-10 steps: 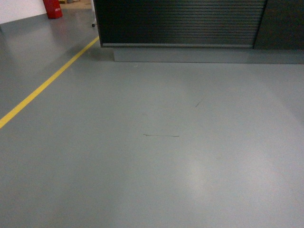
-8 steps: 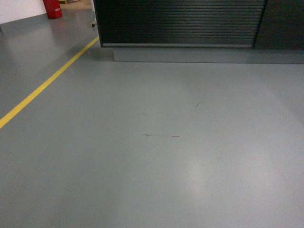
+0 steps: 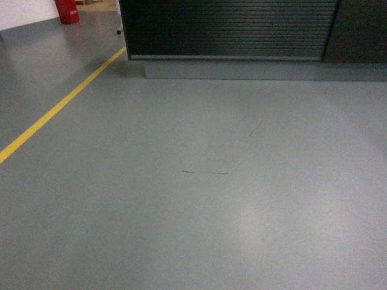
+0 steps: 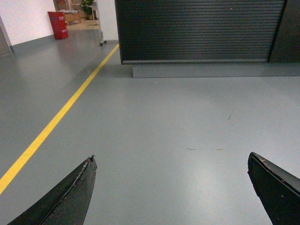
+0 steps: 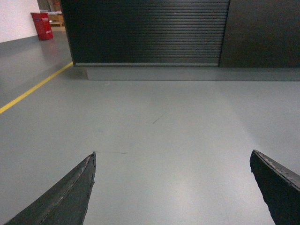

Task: Place dark red mango on scale at checkout

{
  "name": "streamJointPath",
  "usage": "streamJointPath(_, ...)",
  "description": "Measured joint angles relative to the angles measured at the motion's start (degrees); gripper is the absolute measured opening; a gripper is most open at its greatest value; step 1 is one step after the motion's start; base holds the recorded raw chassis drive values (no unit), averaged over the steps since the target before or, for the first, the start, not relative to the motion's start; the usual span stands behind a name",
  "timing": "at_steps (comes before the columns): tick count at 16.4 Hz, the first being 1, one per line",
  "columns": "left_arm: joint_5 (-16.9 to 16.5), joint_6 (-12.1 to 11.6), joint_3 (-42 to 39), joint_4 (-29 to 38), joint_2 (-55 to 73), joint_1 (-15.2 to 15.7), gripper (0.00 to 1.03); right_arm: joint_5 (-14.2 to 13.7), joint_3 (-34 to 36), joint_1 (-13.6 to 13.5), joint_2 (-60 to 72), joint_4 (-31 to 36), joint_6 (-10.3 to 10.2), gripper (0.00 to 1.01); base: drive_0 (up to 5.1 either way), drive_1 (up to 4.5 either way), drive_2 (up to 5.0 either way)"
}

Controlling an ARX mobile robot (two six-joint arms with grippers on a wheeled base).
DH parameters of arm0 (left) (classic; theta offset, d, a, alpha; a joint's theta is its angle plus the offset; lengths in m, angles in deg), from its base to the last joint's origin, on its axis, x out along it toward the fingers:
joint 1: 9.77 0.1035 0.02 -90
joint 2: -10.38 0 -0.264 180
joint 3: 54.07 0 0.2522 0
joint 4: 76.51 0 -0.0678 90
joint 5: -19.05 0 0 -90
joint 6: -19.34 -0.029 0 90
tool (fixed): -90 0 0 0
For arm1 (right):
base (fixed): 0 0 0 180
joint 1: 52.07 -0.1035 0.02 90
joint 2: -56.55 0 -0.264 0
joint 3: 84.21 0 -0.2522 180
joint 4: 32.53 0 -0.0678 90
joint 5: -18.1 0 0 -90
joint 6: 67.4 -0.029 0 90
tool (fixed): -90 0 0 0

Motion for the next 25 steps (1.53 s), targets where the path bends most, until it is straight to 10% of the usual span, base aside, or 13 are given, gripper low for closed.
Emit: streamJointPath(25,0.00,0.00,0.00,0.09,0.00,0.00,0.98,0.00,0.00,0.00,0.00,0.13,0.00,0.98,0.0,1.28,-1.2)
